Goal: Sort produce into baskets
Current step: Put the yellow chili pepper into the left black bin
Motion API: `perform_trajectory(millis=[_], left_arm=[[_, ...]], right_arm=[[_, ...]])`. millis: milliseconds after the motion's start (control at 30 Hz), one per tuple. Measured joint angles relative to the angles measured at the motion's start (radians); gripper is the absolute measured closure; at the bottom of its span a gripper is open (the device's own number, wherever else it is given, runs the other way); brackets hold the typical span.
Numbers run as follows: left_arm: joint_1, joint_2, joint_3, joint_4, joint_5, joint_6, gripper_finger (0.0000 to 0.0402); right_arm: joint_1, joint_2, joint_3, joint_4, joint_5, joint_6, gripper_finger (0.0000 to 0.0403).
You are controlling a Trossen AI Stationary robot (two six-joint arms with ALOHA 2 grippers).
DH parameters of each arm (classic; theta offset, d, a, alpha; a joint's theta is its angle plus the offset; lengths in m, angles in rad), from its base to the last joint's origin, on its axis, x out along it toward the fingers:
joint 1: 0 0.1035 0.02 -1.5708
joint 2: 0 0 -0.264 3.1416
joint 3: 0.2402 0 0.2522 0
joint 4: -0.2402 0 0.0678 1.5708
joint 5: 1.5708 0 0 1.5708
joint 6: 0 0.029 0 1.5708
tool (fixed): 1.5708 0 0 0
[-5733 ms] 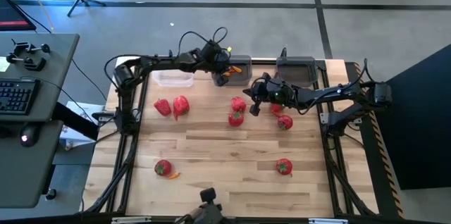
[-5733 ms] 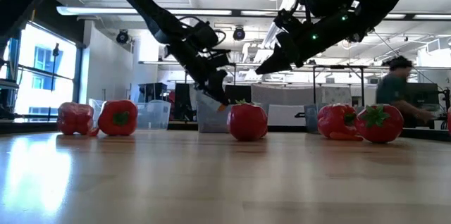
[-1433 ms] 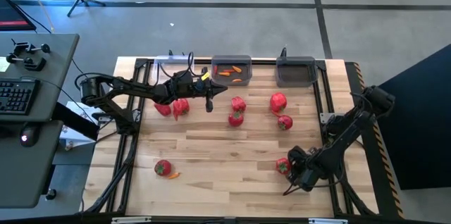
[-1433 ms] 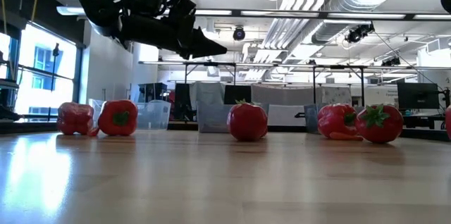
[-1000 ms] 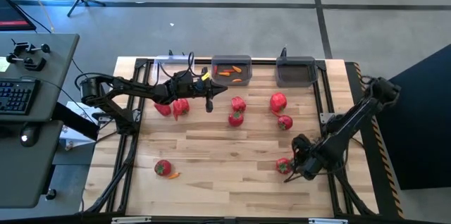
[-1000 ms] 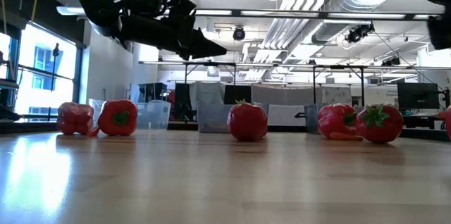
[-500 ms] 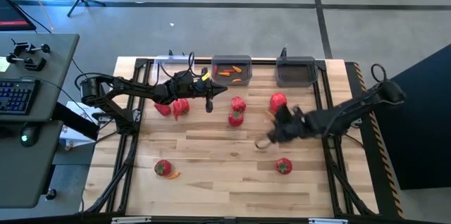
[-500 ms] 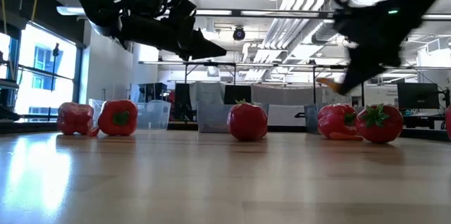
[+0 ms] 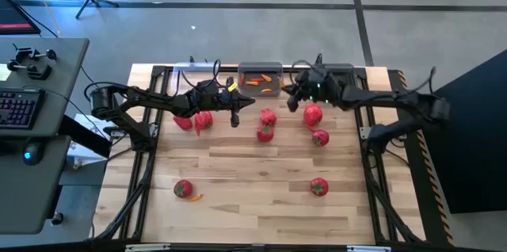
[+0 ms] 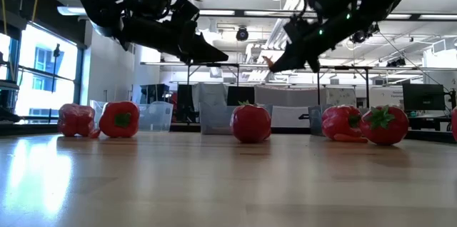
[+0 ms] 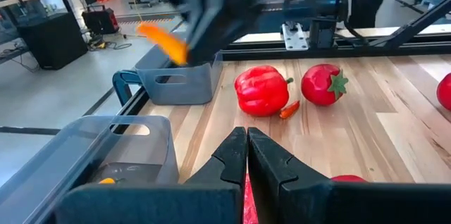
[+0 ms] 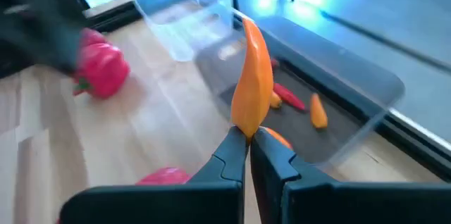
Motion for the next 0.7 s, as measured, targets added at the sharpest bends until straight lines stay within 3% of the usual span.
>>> perform_trajectory(millis=[233,700], left_arm=[[0.000,0.000,0.000,0.002,0.000,0.000,0.0401],[0.000,0.000,0.000,-0.002,-0.006,0.000,0.0401]], right_arm=[[-0.141,0.191,0.141,-0.036,-0.129,-0.024,0.0402],[-0.173,0.536,0.599,-0.423,-0.130,-0.072,0.0402]])
